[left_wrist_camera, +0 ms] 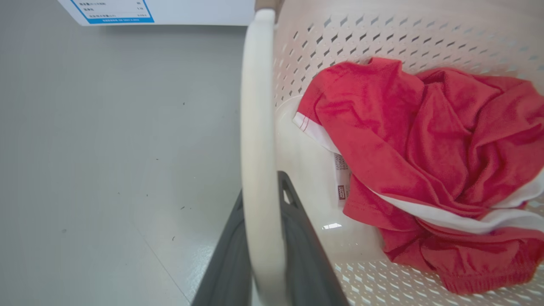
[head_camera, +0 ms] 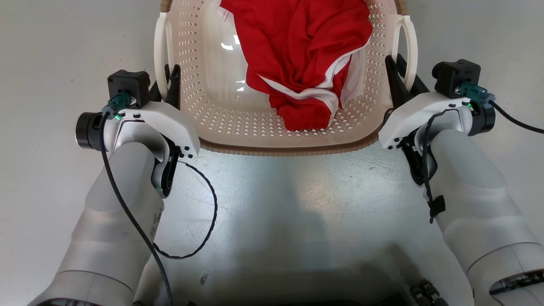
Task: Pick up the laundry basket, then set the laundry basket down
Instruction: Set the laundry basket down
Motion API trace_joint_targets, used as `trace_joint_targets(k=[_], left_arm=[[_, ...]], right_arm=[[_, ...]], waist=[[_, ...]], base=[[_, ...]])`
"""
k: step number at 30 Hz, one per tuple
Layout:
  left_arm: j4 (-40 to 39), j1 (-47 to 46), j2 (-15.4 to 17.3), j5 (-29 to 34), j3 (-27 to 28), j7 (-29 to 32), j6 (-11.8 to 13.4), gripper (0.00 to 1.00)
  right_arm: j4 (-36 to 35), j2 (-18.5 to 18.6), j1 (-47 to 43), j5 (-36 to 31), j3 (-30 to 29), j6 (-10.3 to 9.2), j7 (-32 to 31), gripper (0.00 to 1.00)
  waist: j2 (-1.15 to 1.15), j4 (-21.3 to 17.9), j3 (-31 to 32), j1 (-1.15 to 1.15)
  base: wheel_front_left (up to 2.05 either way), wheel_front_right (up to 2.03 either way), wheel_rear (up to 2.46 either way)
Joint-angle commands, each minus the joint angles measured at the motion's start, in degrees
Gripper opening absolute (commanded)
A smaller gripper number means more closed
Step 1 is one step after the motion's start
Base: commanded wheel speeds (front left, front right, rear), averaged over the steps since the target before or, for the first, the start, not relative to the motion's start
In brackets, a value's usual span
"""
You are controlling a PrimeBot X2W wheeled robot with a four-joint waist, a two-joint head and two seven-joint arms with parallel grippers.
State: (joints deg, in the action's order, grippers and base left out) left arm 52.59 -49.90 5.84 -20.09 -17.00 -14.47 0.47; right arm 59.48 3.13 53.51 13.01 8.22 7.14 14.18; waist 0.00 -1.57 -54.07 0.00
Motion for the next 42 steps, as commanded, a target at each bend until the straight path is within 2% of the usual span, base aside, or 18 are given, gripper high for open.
trace_joint_targets(k=[1,13,14,15,16,20,28,42], left_arm=[[-0.39,0.13,2.42,0.79,1.70,-0.52,-0.13,0.00],[0.57,-0.18,2.03,2.19,4.06,-0.52,-0.60,0.00],[0.83,-0.24,2.04,2.11,4.45,-0.52,-0.44,0.32],[1.07,-0.35,2.10,2.11,4.80,-0.52,-0.16,1.00],[1.20,-0.51,2.28,2.31,5.10,-0.52,0.36,1.00],[1.65,-0.80,2.62,2.43,6.43,-0.52,1.36,1.00],[2.75,-0.56,3.14,2.80,7.73,-0.52,0.94,1.00],[3.76,2.67,0.72,1.70,9.38,-0.52,-1.57,1.00]], right_arm=[[-0.82,-0.25,-1.67,0.32,0.74,0.35,0.82,0.00],[0.04,-0.25,-1.02,0.51,-0.09,0.35,0.82,0.00],[0.26,-0.25,-0.92,0.39,-0.61,0.35,0.82,0.36],[0.40,-0.25,-0.82,0.20,-1.03,0.35,0.82,0.91],[0.38,-0.25,-0.71,-0.01,-1.46,0.35,0.82,1.00],[-1.26,-0.25,-0.83,-1.84,-3.70,0.35,0.82,1.00],[-2.36,-0.25,-1.82,-1.73,-4.41,0.35,0.82,1.00],[-3.85,-0.25,-5.37,1.40,-1.77,0.35,0.82,1.00]], waist=[[0.00,0.02,-0.05,0.00],[0.00,-0.25,-0.18,0.00],[0.00,-0.32,-0.23,0.00],[0.00,-0.37,-0.30,0.00],[0.00,-0.42,-0.37,0.00],[0.00,-0.60,-0.44,0.00],[0.00,-1.03,0.26,0.00],[0.00,-1.16,6.05,0.00]], base=[[0.00,0.00,0.00],[0.00,0.00,0.00],[0.00,0.00,0.00],[0.00,0.00,0.00],[0.00,0.00,0.00],[0.00,0.00,0.00],[0.00,0.00,0.00],[0.00,0.00,0.00]])
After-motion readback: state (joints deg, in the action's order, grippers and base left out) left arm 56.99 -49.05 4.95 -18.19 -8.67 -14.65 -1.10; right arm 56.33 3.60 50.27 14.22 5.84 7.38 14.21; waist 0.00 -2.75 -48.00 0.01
